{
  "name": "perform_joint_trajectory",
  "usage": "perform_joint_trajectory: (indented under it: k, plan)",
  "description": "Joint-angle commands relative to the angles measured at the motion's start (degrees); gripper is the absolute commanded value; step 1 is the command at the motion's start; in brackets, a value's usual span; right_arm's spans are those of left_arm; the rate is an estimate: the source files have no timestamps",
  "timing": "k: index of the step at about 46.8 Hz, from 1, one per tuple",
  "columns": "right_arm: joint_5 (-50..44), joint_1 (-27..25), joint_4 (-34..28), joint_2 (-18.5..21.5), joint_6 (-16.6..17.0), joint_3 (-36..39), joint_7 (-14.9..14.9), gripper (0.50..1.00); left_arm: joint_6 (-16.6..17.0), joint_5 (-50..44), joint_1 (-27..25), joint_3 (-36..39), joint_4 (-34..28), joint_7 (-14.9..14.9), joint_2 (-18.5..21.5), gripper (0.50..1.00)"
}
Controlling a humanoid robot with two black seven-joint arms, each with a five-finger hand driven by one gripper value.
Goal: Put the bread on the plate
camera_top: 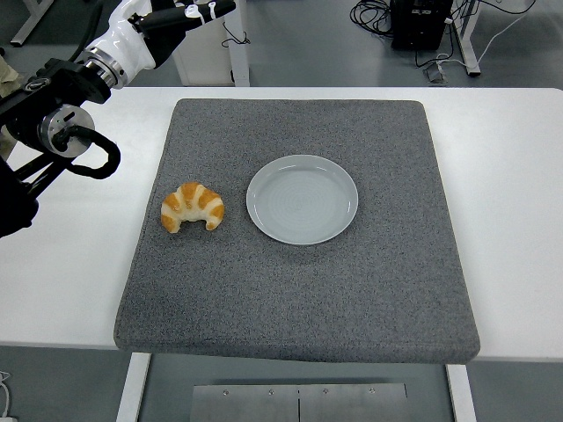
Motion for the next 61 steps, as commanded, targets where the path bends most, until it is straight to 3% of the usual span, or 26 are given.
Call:
perform_joint_trajectory:
  k: [1,8,18,32,43,53,61]
  plan:
    - [0.00,0.00,-0.02,0.00,0.00,0.00,0.00,1.000,0.03,3.42,0.02,0.80,-1.30,0.09,1.26,0.999]
    - [0.00,0.00,-0.02,0.00,0.00,0.00,0.00,1.000,1.00,7.72,-0.07,4.13,-3.23,0.18,3.28,0.999]
    - [0.00,0.00,0.07,0.00,0.00,0.00,0.00,1.000,6.18,22.75,1.51,8.18,-11.32,0.18,9.34,0.999]
    - [0.00,0.00,-0.02,0.00,0.00,0.00,0.00,1.000,6.19,34.36,4.94,9.59,-14.84,-0.61,13.83,0.996]
    - [0.00,0.00,-0.02,0.00,0.00,0.00,0.00,1.000,6.45,42.88,8.28,12.66,-14.67,-0.79,14.09,0.987]
    - [0.00,0.00,-0.02,0.00,0.00,0.00,0.00,1.000,10.93,46.67,9.77,17.14,-14.40,0.97,14.09,0.981]
    - [0.00,0.00,-0.02,0.00,0.00,0.00,0.00,1.000,11.37,48.51,9.77,18.64,-14.31,2.20,14.09,0.978]
